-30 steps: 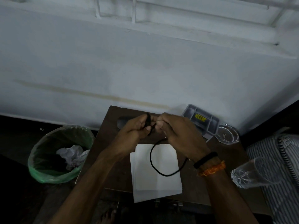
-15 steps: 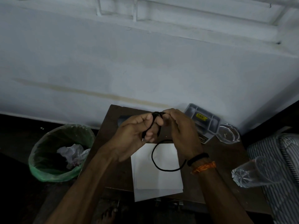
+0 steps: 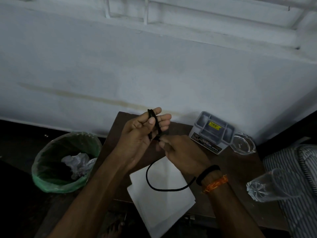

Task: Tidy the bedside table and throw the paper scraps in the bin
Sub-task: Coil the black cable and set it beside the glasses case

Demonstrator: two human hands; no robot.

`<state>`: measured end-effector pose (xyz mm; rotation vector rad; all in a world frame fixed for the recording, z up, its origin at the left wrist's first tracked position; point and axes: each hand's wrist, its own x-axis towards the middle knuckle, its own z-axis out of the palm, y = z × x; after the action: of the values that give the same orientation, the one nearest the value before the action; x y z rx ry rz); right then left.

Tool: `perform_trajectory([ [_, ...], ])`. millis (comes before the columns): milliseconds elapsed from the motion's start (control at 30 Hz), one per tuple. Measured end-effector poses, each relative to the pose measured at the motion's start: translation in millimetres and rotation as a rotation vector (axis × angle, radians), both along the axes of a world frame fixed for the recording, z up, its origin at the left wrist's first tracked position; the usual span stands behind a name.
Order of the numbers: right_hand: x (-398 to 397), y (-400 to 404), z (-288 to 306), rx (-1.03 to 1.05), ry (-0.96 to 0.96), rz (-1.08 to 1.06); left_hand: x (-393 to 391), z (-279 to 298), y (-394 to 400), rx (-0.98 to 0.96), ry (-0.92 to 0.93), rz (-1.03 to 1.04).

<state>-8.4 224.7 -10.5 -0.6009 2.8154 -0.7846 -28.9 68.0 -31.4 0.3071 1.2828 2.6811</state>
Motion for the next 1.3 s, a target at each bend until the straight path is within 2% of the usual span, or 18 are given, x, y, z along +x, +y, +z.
perform_trajectory([
  [100,-1,6,2,0.063,0.043,-0.025,2,-4,4,-0.176,0.028,0.058],
  [233,-4,13,6,0.064,0.034,-0.021,2,-5,6,-0.32,0.05,0.125],
  [333,-4,15,10,0.002,0.082,-0.045,3,-5,4,-0.485,0.119,0.186],
  [533,-5,10,17,-0.049,0.249,-0.088,6,-9,3,-0.804,0.308,0.161],
  [700,-7,13,10,-0.077,0.303,-0.093,10,-7,4,-0.912,0.395,0.101],
  [767,-9,13,3,-0.113,0.317,-0.087,8,-6,4,-0.957,0.431,0.151],
  [833,-9,13,-8,-0.363,0.202,-0.207,6,-5,1,-1.041,0.452,0.273],
  [900,-6,16,-20,-0.777,-0.139,-0.449,5,-3,-3,-1.095,0.422,0.382],
  [967,-4,22,-36,-0.923,-0.511,-0.562,4,-2,-7,-1.08,0.395,0.451],
  [1033,1,25,-52,-0.825,-0.801,-0.553,1,-3,-11,-1.036,0.371,0.504],
  [1067,4,24,-59,-0.725,-0.867,-0.502,0,-3,-12,-1.015,0.351,0.519],
  [1100,7,23,-66,-0.581,-0.843,-0.392,0,-4,-13,-0.988,0.334,0.527],
  [1200,16,16,-85,-0.153,-0.576,-0.067,0,-7,-13,-0.843,0.292,0.499],
  [1300,21,9,-88,0.034,-0.372,0.0,-2,-9,-14,-0.71,0.206,0.5],
])
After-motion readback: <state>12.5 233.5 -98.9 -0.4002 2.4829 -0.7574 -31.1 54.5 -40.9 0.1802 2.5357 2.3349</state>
